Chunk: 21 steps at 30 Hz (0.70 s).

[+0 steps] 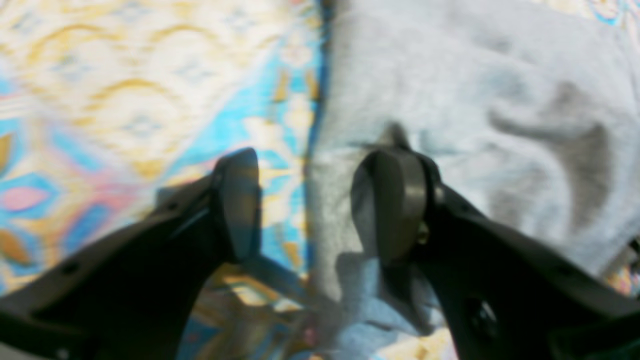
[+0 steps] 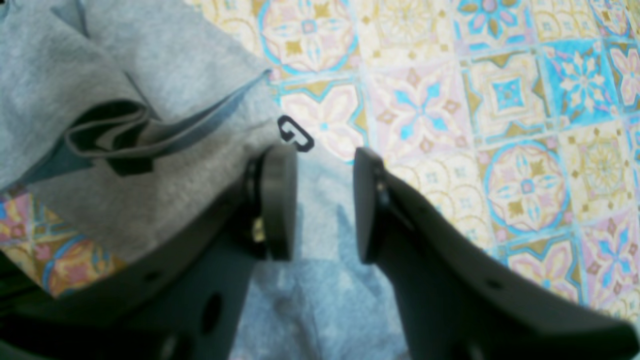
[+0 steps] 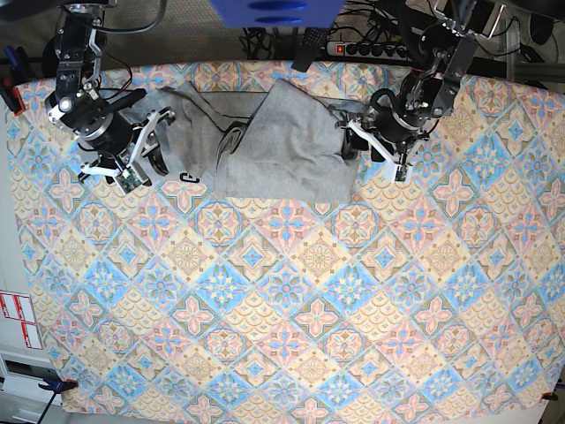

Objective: Fold the T-shirt properly
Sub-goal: 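Adjust the folded end with the left gripper and release it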

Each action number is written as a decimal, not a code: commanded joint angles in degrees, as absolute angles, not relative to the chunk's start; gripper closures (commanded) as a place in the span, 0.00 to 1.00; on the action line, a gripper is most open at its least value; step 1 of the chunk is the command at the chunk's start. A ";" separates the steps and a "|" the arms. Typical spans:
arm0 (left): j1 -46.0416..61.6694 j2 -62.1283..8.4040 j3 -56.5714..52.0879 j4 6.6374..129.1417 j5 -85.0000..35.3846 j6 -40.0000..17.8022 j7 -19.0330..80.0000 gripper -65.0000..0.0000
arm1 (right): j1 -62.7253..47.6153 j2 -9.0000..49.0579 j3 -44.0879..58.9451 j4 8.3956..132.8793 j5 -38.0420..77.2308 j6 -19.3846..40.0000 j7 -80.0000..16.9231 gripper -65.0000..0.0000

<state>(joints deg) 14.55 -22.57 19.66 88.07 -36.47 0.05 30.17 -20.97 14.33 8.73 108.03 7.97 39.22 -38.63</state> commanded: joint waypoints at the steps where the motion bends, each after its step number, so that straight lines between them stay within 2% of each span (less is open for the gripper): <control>1: 13.93 -22.99 20.88 88.75 -36.70 -0.31 29.76 0.43 | -20.62 14.90 9.10 109.14 8.84 39.25 -37.49 0.70; 5: 12.62 -22.99 25.19 88.75 -36.79 -0.31 29.76 0.44 | -20.62 14.90 9.10 109.14 8.84 39.25 -37.49 0.70; 11: 12.44 -22.02 25.98 88.66 -36.79 -0.31 29.76 0.49 | -20.62 14.90 9.10 109.14 8.84 39.25 -37.49 0.70; 14: 12.44 -22.02 26.07 88.57 -36.79 -0.31 29.76 0.55 | -20.62 14.90 9.10 109.14 8.84 39.25 -37.49 0.70; 17: 12.44 -22.02 25.80 88.57 -36.79 -0.31 29.76 0.69 | -20.62 14.90 9.10 109.14 8.84 39.25 -37.49 0.70; 21: 12.35 -22.11 25.54 88.57 -36.79 -0.31 29.76 1.00 | -20.62 14.90 9.10 109.14 8.84 39.25 -37.49 0.70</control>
